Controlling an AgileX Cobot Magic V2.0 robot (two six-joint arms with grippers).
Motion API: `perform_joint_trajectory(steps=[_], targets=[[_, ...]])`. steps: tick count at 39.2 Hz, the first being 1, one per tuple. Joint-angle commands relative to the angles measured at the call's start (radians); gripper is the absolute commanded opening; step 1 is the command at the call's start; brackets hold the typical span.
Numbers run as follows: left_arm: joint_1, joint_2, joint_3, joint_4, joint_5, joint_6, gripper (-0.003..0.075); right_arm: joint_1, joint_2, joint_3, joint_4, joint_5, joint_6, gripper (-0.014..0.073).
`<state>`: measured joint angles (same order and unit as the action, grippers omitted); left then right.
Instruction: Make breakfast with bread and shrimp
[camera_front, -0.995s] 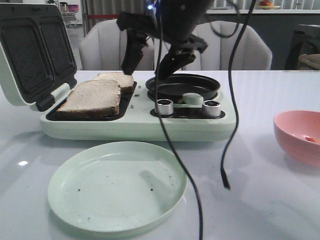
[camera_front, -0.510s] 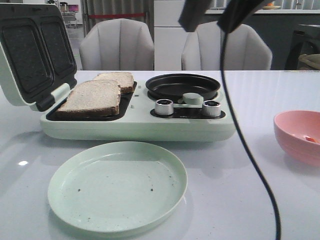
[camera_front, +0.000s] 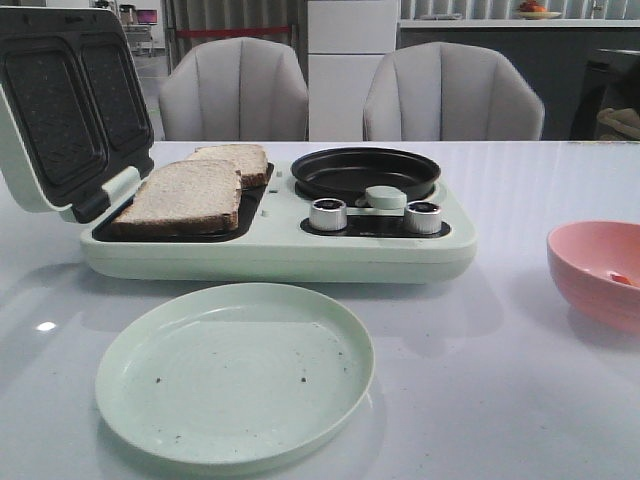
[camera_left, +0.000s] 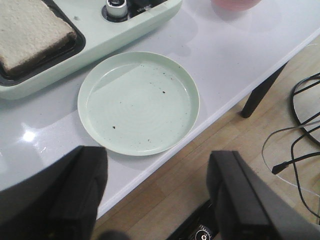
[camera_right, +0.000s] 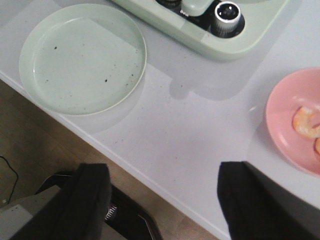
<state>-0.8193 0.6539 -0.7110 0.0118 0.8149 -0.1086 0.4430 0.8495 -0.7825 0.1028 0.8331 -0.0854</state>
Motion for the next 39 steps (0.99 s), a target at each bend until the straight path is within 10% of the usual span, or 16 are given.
perform_joint_trajectory(steps=[1,14,26,39], targets=[[-0.006,0.000,-0.027,-0.012,-0.078,0.002,0.0490,-0.003,-0.088,0.034,-0.004,-0.068,0.042,0.0558],[-0.006,0.000,-0.027,-0.137,-0.114,0.195,0.0489,-0.003,-0.188,0.106,-0.004,-0.066,0.056,0.0558],[0.107,0.079,-0.117,0.144,0.054,-0.096,0.0425,-0.003,-0.187,0.106,-0.004,-0.066,0.056,0.0558],[0.560,0.327,-0.250,0.213,0.163,-0.070,0.0382,-0.003,-0.187,0.106,-0.004,-0.066,0.056,0.0558]])
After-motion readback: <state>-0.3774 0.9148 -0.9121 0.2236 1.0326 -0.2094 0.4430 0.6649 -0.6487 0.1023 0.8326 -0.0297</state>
